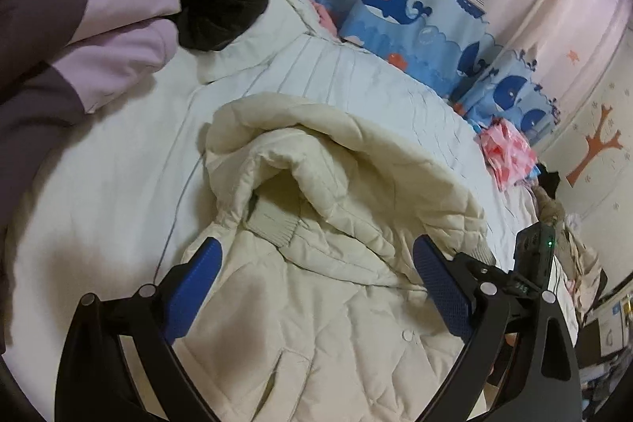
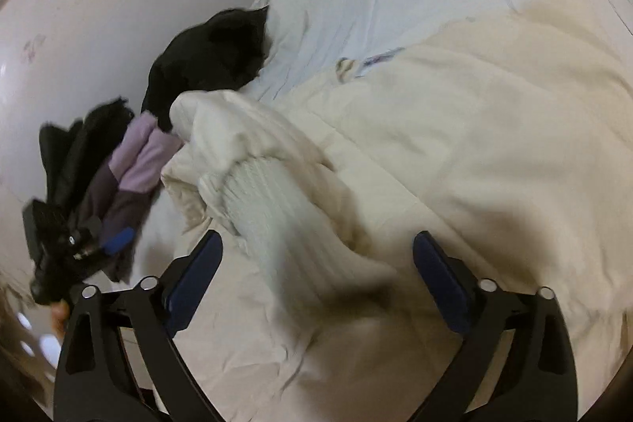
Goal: Fold large clothes
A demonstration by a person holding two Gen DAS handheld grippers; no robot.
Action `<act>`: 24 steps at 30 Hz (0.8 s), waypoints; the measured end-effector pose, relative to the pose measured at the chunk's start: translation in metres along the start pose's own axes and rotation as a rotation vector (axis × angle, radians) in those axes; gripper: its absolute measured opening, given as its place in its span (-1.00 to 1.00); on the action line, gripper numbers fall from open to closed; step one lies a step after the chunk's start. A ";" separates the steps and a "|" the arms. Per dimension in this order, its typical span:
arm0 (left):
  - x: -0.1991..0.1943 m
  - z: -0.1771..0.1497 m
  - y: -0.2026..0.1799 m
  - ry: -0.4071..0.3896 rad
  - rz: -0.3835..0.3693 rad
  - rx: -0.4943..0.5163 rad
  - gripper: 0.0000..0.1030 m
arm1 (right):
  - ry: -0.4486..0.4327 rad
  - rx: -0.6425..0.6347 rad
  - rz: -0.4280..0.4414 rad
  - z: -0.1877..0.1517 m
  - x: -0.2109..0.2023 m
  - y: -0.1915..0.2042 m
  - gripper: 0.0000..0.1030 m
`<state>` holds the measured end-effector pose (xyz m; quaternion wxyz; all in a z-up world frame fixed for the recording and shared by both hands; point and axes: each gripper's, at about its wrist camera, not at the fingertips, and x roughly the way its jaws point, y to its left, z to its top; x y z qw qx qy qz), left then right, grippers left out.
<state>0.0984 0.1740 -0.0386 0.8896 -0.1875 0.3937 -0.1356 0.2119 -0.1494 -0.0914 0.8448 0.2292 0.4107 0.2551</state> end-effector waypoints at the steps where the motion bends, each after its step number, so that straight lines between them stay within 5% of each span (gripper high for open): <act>1: -0.001 0.001 0.001 -0.008 0.019 0.006 0.80 | 0.010 -0.006 0.007 0.005 0.006 0.005 0.18; 3: -0.005 0.000 -0.001 -0.026 0.056 0.031 0.80 | -0.001 -0.011 0.129 0.022 0.006 0.029 -0.36; 7: -0.018 0.002 0.004 -0.070 0.062 0.020 0.80 | -0.164 0.154 0.583 0.059 -0.032 0.050 -0.46; 10: -0.025 0.005 0.015 -0.092 0.049 -0.034 0.83 | -0.289 0.209 0.706 0.070 -0.069 0.048 -0.47; 14: -0.027 0.007 0.027 -0.081 0.019 -0.096 0.84 | -0.245 0.274 0.535 0.070 -0.074 0.006 -0.41; 16: -0.026 0.007 0.028 -0.074 0.021 -0.105 0.84 | -0.159 0.304 0.364 0.064 -0.055 -0.020 -0.20; 18: -0.025 0.007 0.025 -0.071 0.031 -0.097 0.84 | -0.090 0.354 0.249 0.056 -0.038 -0.049 0.21; 24: -0.018 0.007 0.019 -0.055 0.063 -0.062 0.84 | -0.081 0.429 0.120 0.047 -0.026 -0.098 0.30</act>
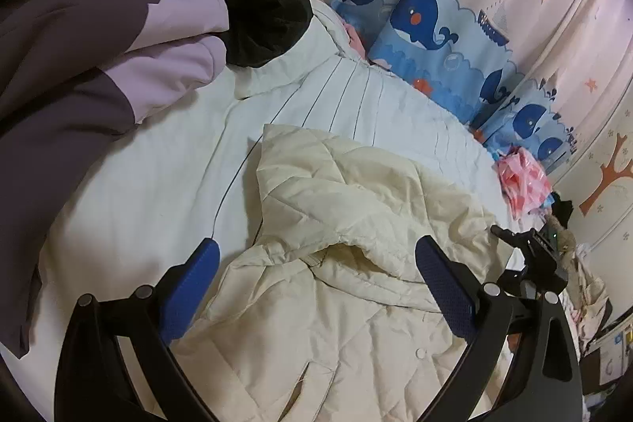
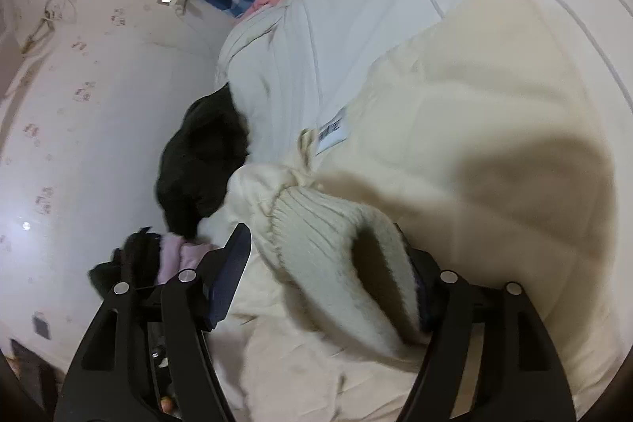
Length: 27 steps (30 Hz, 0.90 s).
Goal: Fold large clothes
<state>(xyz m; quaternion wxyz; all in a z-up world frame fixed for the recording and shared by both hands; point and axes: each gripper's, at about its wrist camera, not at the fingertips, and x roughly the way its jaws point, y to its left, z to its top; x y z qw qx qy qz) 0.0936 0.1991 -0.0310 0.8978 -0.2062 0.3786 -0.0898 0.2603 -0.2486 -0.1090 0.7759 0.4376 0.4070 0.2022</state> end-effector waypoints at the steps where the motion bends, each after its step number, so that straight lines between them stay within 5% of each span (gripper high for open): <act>1: 0.001 0.000 -0.001 0.004 0.004 0.004 0.84 | 0.004 -0.024 0.001 0.000 0.000 0.002 0.30; 2: 0.002 -0.001 -0.002 0.006 0.006 0.007 0.84 | 0.008 -0.071 -0.012 -0.001 0.000 0.009 0.25; 5: 0.003 -0.001 -0.005 0.003 0.024 0.019 0.84 | 0.016 -0.230 -0.055 -0.008 0.005 0.044 -0.62; 13: 0.004 -0.002 -0.009 -0.040 0.137 0.045 0.84 | -0.071 -0.437 0.082 -0.023 -0.022 0.169 -0.67; 18: -0.001 0.004 0.002 -0.074 0.135 -0.025 0.84 | -0.109 -0.483 0.204 -0.020 -0.053 0.241 -0.68; 23: 0.000 0.005 0.001 -0.080 0.127 -0.031 0.85 | -0.123 -0.517 0.205 -0.013 -0.081 0.271 -0.68; 27: 0.007 0.004 -0.007 -0.068 0.121 -0.015 0.85 | -0.135 -0.497 0.149 -0.006 -0.102 0.256 -0.68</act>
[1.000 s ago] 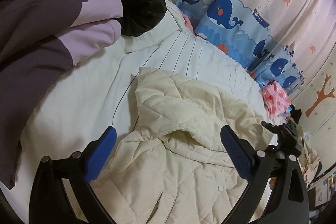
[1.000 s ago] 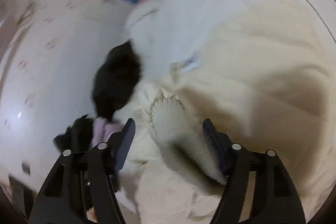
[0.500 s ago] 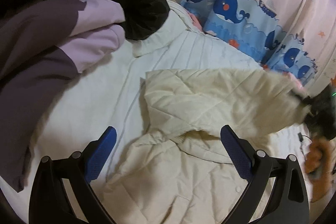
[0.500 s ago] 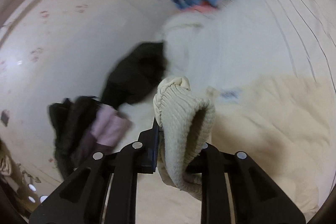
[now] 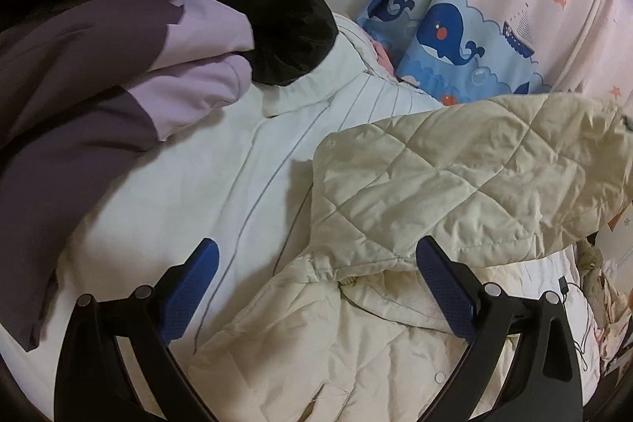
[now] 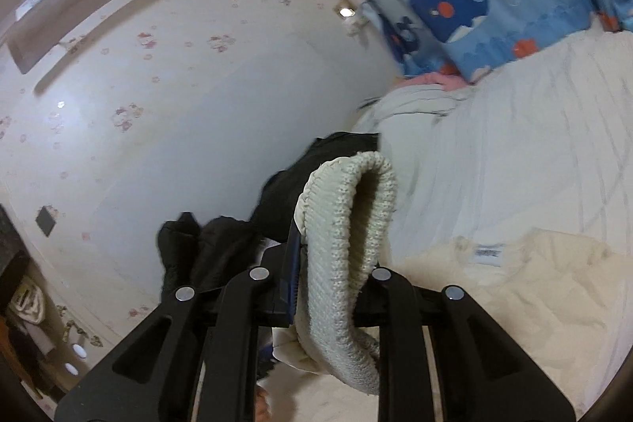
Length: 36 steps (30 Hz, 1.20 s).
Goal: Fold large clothes
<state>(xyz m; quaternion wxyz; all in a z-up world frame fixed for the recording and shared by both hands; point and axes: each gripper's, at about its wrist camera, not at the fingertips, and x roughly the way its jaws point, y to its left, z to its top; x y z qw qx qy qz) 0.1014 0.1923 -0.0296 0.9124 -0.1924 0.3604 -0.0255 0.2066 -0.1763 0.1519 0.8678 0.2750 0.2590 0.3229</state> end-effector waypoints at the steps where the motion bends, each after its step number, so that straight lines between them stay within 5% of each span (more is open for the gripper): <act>1: 0.002 0.000 -0.003 0.004 0.000 0.005 0.85 | -0.001 0.017 -0.015 0.000 -0.004 -0.010 -0.68; 14: 0.038 -0.008 -0.047 0.028 0.090 0.158 0.85 | 0.016 0.287 -0.191 -0.078 -0.067 -0.192 -0.68; 18: 0.047 -0.013 -0.066 0.022 0.126 0.233 0.85 | 0.030 0.312 -0.213 -0.098 -0.068 -0.214 -0.68; 23: 0.047 -0.025 -0.101 0.032 0.006 0.377 0.85 | 0.024 0.324 -0.201 -0.114 -0.072 -0.224 -0.68; 28: 0.062 -0.048 -0.133 0.019 0.068 0.599 0.86 | 0.005 0.339 -0.192 -0.122 -0.073 -0.229 -0.68; 32: 0.058 -0.055 -0.144 0.121 -0.142 0.644 0.85 | -0.016 0.370 -0.165 -0.133 -0.073 -0.232 -0.67; 36: 0.028 -0.073 -0.155 0.065 -0.209 0.815 0.86 | 0.017 0.380 -0.159 -0.141 -0.069 -0.237 -0.45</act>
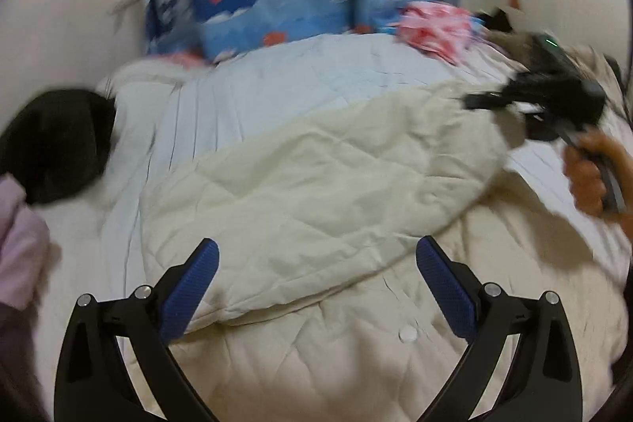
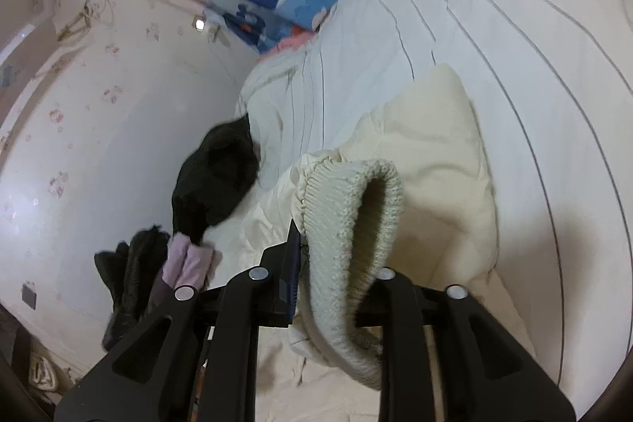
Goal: Fold large clothes
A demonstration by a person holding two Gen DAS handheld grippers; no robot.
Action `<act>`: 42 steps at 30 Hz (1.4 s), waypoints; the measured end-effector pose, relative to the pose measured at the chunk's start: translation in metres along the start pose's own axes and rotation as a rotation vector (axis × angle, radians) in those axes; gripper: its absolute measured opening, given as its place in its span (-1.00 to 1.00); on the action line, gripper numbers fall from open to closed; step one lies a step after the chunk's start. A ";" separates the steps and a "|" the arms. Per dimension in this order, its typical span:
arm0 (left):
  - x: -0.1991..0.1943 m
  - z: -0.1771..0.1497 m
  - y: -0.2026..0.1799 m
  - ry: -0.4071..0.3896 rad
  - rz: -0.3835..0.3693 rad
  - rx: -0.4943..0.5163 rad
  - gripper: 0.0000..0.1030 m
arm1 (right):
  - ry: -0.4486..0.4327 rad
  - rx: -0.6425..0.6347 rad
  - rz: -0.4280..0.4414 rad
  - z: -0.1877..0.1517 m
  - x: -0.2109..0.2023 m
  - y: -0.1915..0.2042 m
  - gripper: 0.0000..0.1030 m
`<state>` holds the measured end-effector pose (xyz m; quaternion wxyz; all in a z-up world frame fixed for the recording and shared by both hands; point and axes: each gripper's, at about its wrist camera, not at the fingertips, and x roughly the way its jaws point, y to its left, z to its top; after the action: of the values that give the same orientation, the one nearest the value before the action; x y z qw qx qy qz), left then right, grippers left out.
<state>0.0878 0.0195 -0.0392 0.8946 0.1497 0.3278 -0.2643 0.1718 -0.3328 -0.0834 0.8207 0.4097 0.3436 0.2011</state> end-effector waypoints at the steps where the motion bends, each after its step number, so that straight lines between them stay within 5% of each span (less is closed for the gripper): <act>1: -0.001 -0.002 -0.002 0.006 -0.015 0.006 0.86 | 0.005 0.012 -0.012 -0.001 0.000 -0.003 -0.35; 4: 0.001 0.002 -0.025 -0.002 -0.071 0.056 0.86 | -0.032 0.099 -0.016 -0.007 -0.013 -0.025 0.13; 10: 0.047 0.029 -0.146 0.031 -0.098 0.392 0.86 | -0.140 0.225 0.046 0.002 -0.052 -0.044 0.25; 14: 0.093 0.042 -0.193 0.112 -0.123 0.511 0.86 | -0.202 0.245 0.105 0.008 -0.076 -0.040 0.48; 16: 0.109 0.050 -0.193 0.149 -0.122 0.473 0.85 | -0.203 0.248 0.133 0.011 -0.081 -0.037 0.48; 18: 0.125 0.061 -0.169 0.201 -0.162 0.325 0.64 | -0.194 0.251 0.159 0.012 -0.083 -0.035 0.50; 20: 0.139 0.066 -0.141 0.256 -0.204 0.174 0.06 | -0.185 0.250 0.189 0.014 -0.085 -0.032 0.53; 23: 0.144 0.070 -0.108 0.272 -0.245 0.031 -0.52 | -0.189 0.245 0.207 0.015 -0.090 -0.025 0.63; 24: 0.140 0.071 -0.102 0.263 -0.251 -0.002 -0.56 | -0.192 0.244 0.211 0.015 -0.091 -0.024 0.64; 30: 0.104 0.085 -0.062 0.125 -0.328 -0.222 -0.70 | -0.161 0.306 0.245 0.015 -0.085 -0.032 0.71; 35: 0.044 0.121 0.024 -0.178 -0.465 -0.542 -0.73 | -0.096 0.366 0.299 0.011 -0.064 -0.037 0.71; 39: -0.022 0.150 0.070 -0.420 -0.550 -0.593 -0.73 | -0.078 0.365 0.311 0.011 -0.056 -0.033 0.71; 42: -0.051 0.156 0.082 -0.502 -0.643 -0.570 -0.73 | -0.067 0.370 0.322 0.011 -0.051 -0.031 0.75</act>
<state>0.1811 0.0362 0.1179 0.8246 -0.2777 0.1909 -0.4545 0.1465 -0.3875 -0.0839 0.7002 0.6088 0.2775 0.2491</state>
